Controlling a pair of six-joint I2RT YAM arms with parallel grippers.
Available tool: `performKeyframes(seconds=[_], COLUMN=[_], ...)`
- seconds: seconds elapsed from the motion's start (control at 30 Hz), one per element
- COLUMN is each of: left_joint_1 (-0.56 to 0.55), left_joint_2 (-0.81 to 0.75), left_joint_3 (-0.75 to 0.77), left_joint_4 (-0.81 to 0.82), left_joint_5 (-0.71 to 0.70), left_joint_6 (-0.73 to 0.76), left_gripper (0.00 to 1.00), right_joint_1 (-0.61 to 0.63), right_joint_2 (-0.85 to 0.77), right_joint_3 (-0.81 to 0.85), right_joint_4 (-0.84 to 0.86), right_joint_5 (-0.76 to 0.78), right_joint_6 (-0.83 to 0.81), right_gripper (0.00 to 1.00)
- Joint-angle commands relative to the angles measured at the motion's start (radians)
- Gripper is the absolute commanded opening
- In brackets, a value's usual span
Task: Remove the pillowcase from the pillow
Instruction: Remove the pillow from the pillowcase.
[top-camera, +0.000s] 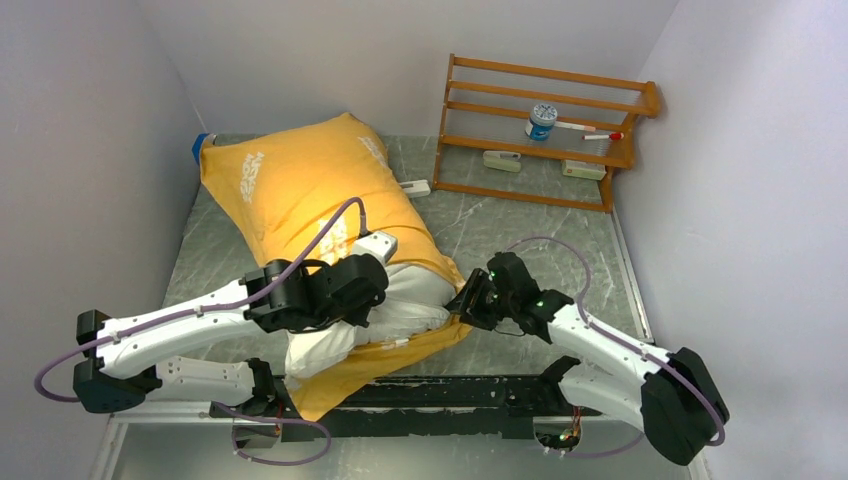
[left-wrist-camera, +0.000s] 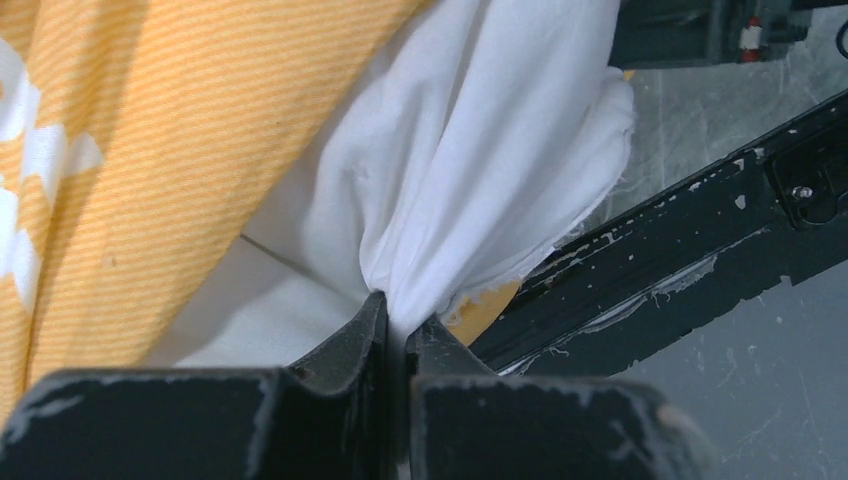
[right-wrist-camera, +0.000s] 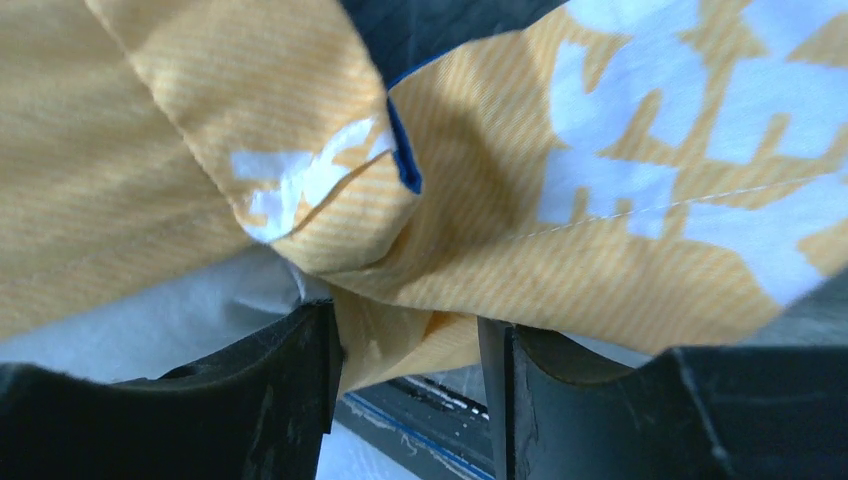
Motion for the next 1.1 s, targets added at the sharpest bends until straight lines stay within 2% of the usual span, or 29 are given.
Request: performKeyframes(seconds=[0.0, 0.07, 0.13, 0.27, 0.33, 0.4, 0.47, 0.53, 0.6, 0.7, 0.83, 0.93, 1.07], left_joint_1=[0.002, 0.002, 0.002, 0.001, 0.002, 0.002, 0.002, 0.002, 0.002, -0.011, -0.169, -0.227, -0.280], left_joint_2=[-0.095, -0.119, -0.141, -0.175, -0.183, -0.183, -0.176, -0.156, -0.102, 0.032, 0.204, 0.297, 0.370], left_joint_3=[0.139, 0.177, 0.201, 0.202, 0.185, 0.176, 0.175, 0.165, 0.162, 0.191, 0.265, 0.286, 0.254], left_joint_4=[0.081, 0.045, 0.005, -0.018, 0.001, 0.018, 0.032, 0.068, 0.115, 0.142, 0.126, 0.133, 0.175], left_joint_5=[-0.008, -0.034, -0.071, -0.099, -0.091, -0.084, -0.075, -0.012, 0.095, 0.234, 0.103, 0.069, 0.016], left_joint_6=[0.007, -0.003, -0.019, -0.044, -0.051, -0.052, -0.038, 0.018, 0.110, 0.204, 0.335, 0.433, 0.514], left_gripper=[0.05, 0.05, 0.05, 0.05, 0.05, 0.05, 0.05, 0.05, 0.18, 0.46, 0.69, 0.77, 0.82], right_joint_1=[-0.001, -0.002, -0.003, -0.008, -0.007, -0.003, 0.004, 0.005, 0.005, 0.005, 0.003, 0.002, -0.010], right_joint_2=[0.035, -0.019, -0.087, -0.134, -0.082, -0.014, 0.025, 0.009, -0.050, -0.110, -0.100, -0.149, -0.292], right_joint_3=[0.050, 0.054, 0.042, -0.008, -0.001, 0.042, 0.080, 0.110, 0.099, 0.044, 0.058, 0.058, -0.002], right_joint_4=[-0.296, -0.310, -0.277, -0.109, -0.118, -0.248, -0.383, -0.429, -0.311, -0.125, -0.181, -0.255, -0.258], right_joint_5=[0.371, 0.425, 0.417, 0.198, 0.144, 0.225, 0.375, 0.423, 0.337, 0.172, 0.196, 0.274, 0.286], right_joint_6=[0.013, 0.037, 0.049, 0.000, -0.016, -0.024, -0.022, -0.041, -0.085, -0.068, -0.008, 0.030, 0.106], right_gripper=[0.52, 0.53, 0.55, 0.57, 0.56, 0.52, 0.47, 0.45, 0.44, 0.43, 0.46, 0.48, 0.50])
